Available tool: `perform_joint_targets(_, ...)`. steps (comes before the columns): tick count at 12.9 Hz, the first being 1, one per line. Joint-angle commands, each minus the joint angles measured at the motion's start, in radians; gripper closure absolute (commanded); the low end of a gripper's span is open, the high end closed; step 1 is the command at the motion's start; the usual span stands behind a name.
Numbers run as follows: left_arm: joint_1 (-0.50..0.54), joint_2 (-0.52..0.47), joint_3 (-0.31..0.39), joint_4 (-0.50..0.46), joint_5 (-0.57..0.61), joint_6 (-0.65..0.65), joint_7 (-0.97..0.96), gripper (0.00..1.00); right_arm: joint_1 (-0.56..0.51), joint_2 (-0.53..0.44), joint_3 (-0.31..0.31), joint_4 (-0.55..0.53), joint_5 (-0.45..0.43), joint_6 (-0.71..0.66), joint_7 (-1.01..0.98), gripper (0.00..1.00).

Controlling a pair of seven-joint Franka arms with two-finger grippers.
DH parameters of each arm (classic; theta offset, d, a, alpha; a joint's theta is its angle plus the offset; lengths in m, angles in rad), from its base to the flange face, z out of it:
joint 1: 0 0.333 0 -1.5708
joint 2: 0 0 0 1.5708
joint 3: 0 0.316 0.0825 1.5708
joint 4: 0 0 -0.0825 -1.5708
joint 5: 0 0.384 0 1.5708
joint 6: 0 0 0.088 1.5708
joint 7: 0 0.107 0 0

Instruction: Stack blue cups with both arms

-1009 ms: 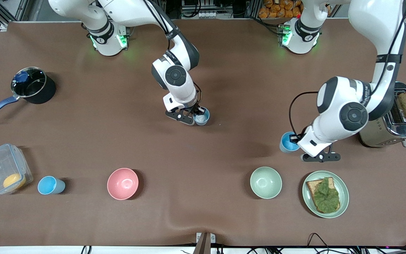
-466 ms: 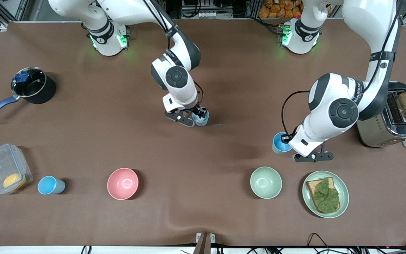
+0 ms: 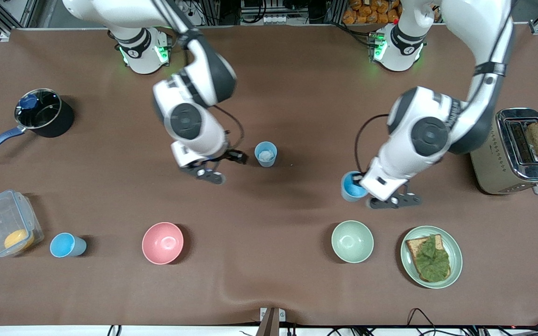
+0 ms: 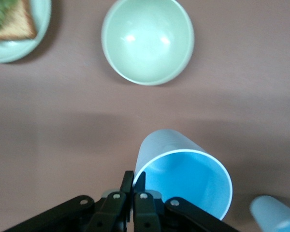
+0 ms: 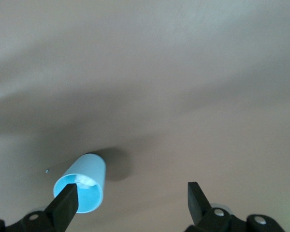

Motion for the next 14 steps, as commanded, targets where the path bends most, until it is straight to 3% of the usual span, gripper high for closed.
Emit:
perform_joint_targets(1,-0.083,0.005,0.006,0.019,-0.071,-0.014,-0.107,1.00,-0.109,-0.087,0.014,-0.025,-0.010,-0.045,-0.183,0.00)
perform_joint_targets(8,-0.320,0.044,0.009,0.007,-0.098,0.112,-0.470,1.00,-0.455,-0.338,0.016,-0.046,-0.053,-0.255,-0.569,0.00)
perform_joint_targets(11,-0.383,0.048,0.011,-0.051,-0.092,0.174,-0.552,1.00,-0.496,-0.380,0.016,-0.074,-0.059,-0.263,-0.607,0.00)
perform_joint_targets(14,-0.399,0.056,0.009,-0.085,-0.088,0.253,-0.581,1.00,-0.494,-0.380,0.017,-0.069,-0.123,-0.260,-0.649,0.00)
